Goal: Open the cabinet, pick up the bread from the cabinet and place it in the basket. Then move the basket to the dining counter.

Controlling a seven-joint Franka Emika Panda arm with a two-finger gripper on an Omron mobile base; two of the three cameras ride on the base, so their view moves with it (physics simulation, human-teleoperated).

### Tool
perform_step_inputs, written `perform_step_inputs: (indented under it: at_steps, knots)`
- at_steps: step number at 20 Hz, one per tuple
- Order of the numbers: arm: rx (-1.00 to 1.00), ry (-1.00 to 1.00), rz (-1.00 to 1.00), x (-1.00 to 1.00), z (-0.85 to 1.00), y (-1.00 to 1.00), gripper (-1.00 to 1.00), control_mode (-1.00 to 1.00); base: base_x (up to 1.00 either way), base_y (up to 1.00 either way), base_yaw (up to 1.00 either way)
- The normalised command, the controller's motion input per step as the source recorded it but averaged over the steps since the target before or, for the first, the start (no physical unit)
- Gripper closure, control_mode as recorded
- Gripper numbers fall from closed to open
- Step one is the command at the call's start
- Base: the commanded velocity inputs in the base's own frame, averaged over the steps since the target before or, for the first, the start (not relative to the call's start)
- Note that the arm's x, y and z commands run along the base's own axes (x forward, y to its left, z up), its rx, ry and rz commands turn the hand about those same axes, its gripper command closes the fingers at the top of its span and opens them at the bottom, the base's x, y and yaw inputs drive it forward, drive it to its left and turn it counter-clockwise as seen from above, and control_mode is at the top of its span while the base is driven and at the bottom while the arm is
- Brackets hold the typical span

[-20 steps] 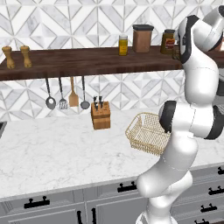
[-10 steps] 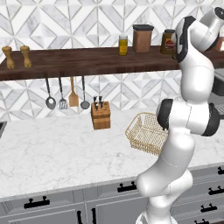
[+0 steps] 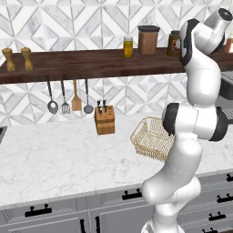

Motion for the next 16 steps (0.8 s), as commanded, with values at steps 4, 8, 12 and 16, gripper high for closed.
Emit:
perform_step_inputs:
  at_steps: [4,8,12,16]
  knots:
    - [-0.05,0.03,0.04,-0.02,-0.14,0.13,-1.0,-1.0,0.0,0.0,0.0]
    - [-0.03,0.05,0.01,-0.08,-0.11,0.09,-1.0,-1.0,0.0,0.0,0.0]
    - [-0.04,0.03,0.0,-0.17,0.0,0.0,-1.0,-1.0,0.0,0.0,0.0]
    - [-0.06,0.0,0.0,-0.31,0.0,0.0,-1.0,-1.0,0.0,0.0,0.0]
